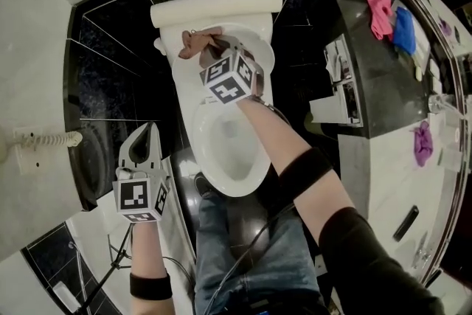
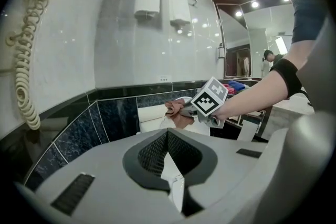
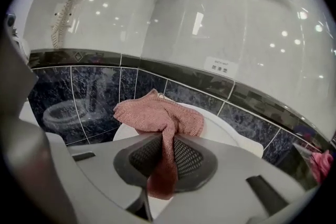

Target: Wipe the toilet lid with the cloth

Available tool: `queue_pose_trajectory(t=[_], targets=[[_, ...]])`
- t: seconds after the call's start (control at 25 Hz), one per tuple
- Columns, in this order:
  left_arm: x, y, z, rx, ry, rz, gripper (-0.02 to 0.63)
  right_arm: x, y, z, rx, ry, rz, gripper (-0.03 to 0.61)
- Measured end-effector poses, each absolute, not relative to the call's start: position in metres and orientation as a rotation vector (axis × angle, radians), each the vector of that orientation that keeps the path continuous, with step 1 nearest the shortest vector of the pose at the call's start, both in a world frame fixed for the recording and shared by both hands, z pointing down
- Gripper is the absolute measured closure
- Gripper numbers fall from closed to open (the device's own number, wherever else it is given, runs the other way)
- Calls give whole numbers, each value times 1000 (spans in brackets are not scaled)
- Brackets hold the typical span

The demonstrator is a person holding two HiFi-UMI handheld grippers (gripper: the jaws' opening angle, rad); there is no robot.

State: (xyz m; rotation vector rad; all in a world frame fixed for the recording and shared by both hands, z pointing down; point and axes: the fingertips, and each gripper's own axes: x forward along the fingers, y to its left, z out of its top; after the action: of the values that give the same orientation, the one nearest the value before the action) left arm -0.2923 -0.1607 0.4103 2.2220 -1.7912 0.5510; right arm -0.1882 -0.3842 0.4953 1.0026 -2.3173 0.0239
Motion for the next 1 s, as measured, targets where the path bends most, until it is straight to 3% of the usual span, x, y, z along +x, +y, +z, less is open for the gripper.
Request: queue_pose_trajectory(t=[0.56, 0.72, 1.0], targets=[[-255, -172, 412, 2257, -1738, 577, 614, -65, -399, 497, 1297, -2199, 226, 502], [-266, -168, 412, 2245, -1757, 556, 612, -98, -371, 500, 1174, -2248, 156, 502], [-291, -164, 417, 2234, -1790, 560, 612, -231, -323, 542, 824, -2353, 49, 500]])
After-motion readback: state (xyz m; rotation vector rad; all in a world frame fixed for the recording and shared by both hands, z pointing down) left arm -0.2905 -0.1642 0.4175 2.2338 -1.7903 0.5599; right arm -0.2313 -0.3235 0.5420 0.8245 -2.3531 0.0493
